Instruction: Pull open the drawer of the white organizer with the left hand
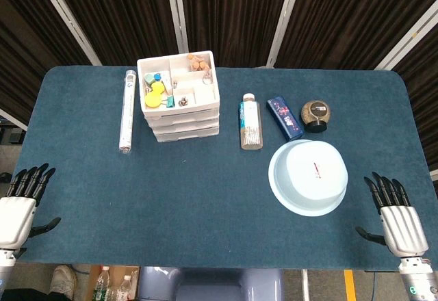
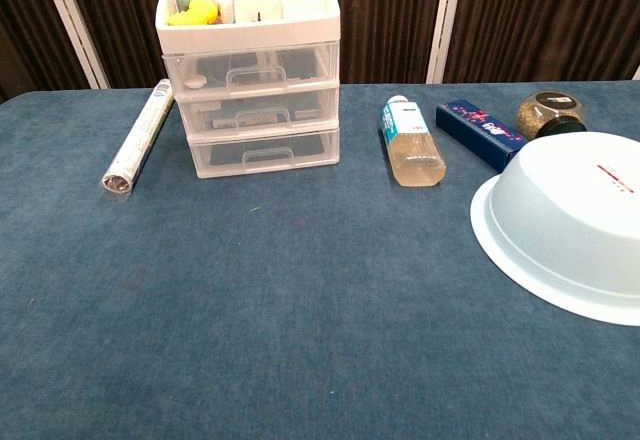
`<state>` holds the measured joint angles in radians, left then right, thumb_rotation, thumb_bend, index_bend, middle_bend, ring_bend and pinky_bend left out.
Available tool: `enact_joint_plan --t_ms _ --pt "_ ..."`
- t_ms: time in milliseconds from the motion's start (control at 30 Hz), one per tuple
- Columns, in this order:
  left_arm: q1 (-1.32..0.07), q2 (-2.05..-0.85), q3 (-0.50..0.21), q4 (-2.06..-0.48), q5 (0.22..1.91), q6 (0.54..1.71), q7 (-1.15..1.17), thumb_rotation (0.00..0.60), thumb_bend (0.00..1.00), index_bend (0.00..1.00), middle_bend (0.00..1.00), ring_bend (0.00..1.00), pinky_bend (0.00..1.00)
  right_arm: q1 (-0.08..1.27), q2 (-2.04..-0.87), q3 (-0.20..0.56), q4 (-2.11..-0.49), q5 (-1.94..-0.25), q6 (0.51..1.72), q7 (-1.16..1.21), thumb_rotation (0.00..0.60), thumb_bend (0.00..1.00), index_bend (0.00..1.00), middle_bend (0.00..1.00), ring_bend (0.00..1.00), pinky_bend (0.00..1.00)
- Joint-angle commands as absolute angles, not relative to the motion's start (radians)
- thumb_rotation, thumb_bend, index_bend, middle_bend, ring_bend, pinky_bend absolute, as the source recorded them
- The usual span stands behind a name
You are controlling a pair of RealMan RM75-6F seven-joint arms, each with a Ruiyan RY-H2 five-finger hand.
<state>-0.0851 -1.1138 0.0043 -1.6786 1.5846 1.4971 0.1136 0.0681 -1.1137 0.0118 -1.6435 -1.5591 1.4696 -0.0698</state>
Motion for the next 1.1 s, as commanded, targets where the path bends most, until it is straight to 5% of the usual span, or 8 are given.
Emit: enact_joint_plan --t_ms 33,267,400,533,633,767,1100 --pt "-0.086 -1.113 0.005 -1.680 1.585 1.496 0.113 0.600 0.02 0.00 0.00 0.00 0.04 0.066 -1.113 0.011 -1.644 -1.560 1.472 -0.071 0.600 0.11 0.00 0.00 0.00 0.00" --pt "-0.086 -1.112 0.006 -1.683 1.583 1.492 0.108 0.600 0.02 0.00 0.00 0.00 0.05 0.063 -1.112 0.011 -1.647 -1.561 1.476 -0.073 0.600 0.11 0.00 0.00 0.00 0.00" --pt "-0.092 -1.112 0.001 -1.692 1.574 1.484 0.093 0.600 0.04 0.00 0.04 0.02 0.16 0.065 -1.114 0.011 -1.646 -1.558 1.470 -0.078 0.600 0.11 0.00 0.00 0.00 0.00" --pt "-0.104 -1.118 -0.016 -1.720 1.549 1.466 0.053 0.600 0.20 0.00 0.35 0.29 0.41 0.065 -1.115 0.013 -1.647 -1.555 1.469 -0.077 0.600 0.11 0.00 0.00 0.00 0.00" --pt "-0.125 -1.114 -0.036 -1.786 1.498 1.423 0.004 0.600 0.35 0.01 0.69 0.61 0.66 0.066 -1.114 0.013 -1.647 -1.557 1.469 -0.072 0.600 0.11 0.00 0.00 0.00 0.00" --pt "-0.177 -1.116 -0.086 -1.888 1.403 1.338 -0.043 0.600 0.50 0.05 0.91 0.81 0.81 0.064 -1.111 0.012 -1.649 -1.559 1.472 -0.065 0.600 0.11 0.00 0.00 0.00 0.00" --pt "-0.421 -1.238 -0.294 -2.059 0.859 1.051 -0.087 0.600 0.63 0.07 0.98 0.91 0.91 0.067 -1.106 0.012 -1.655 -1.556 1.462 -0.053 0.600 0.11 0.00 0.00 0.00 0.00"
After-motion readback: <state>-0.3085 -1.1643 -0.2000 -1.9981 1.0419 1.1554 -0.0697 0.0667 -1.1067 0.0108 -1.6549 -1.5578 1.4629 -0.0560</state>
